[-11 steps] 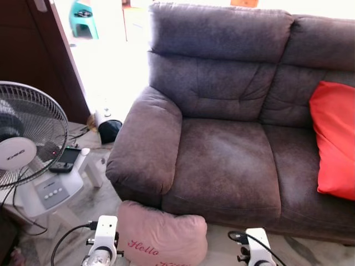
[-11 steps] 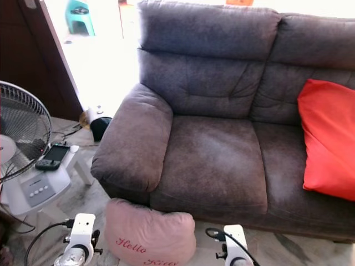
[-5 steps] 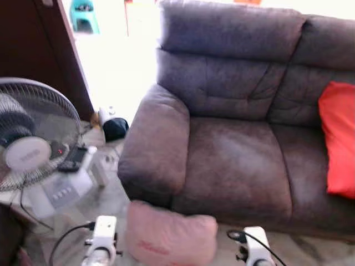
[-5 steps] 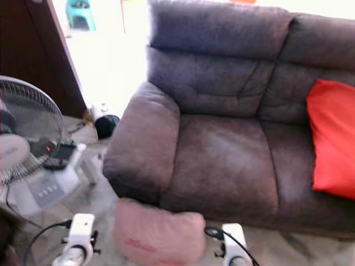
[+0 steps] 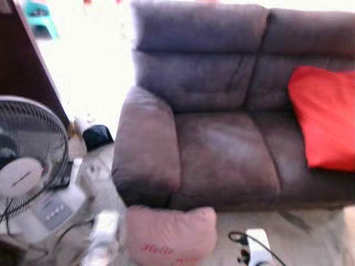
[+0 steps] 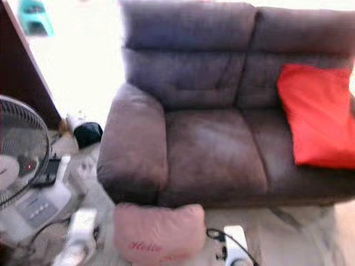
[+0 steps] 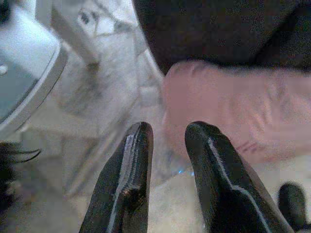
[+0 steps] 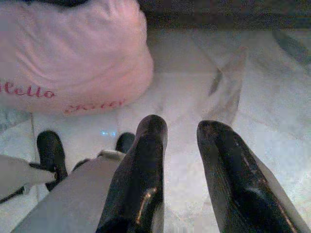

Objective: Move the pillow to the sofa from floor

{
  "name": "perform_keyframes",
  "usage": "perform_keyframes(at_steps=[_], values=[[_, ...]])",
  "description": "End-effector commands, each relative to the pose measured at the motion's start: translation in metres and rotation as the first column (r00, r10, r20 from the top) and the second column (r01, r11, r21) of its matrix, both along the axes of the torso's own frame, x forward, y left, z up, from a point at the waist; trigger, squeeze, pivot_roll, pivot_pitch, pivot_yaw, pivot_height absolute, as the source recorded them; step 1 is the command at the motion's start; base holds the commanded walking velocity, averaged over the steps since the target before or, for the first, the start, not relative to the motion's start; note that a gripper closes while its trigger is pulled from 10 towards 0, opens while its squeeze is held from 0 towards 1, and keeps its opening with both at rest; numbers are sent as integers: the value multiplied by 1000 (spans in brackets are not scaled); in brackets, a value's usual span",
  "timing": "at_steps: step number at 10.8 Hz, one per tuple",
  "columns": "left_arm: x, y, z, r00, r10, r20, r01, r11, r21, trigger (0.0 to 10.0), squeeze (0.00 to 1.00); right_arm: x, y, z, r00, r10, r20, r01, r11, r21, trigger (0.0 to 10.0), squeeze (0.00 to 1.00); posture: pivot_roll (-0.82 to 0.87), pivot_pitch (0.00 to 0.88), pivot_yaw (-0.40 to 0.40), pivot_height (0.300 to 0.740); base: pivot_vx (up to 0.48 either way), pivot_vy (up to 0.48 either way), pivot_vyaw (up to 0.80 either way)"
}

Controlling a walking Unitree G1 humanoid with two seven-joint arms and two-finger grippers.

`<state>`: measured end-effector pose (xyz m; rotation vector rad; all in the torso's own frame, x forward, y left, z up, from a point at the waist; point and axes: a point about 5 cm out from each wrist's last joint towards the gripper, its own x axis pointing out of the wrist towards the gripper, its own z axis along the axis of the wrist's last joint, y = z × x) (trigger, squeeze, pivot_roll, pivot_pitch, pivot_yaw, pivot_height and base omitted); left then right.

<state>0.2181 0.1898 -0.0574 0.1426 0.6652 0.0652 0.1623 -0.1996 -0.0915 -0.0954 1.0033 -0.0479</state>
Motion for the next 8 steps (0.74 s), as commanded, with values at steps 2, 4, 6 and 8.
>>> perform_keyframes(at_steps=[2, 4, 6, 8], values=[[-9, 6, -5, 999, 14, -35, -14, 1000, 8, 10000, 0, 4, 1, 2, 1000, -1, 15, 1, 1000, 1, 10000, 0, 50, 27, -52, 740, 0, 0, 0], [-8, 6, -5, 999, 11, -35, -11, 1000, 8, 10000, 0, 3, 1, 1, 1000, 0, 12, 0, 1000, -2, 10000, 0, 50, 27, -52, 740, 0, 0, 0], [-7, 6, -4, 999, 6, -33, -6, 1000, 14, 10000, 0, 3, 1, 1, 1000, 5, 11, -5, 1000, -3, 10000, 0, 52, 25, -51, 740, 0, 0, 0], [-6, 6, -4, 999, 2, -33, -2, 1000, 15, 10000, 0, 3, 2, 1, 1000, 1, 14, -1, 1000, 2, 10000, 0, 51, 22, -49, 740, 249, 0, 0]])
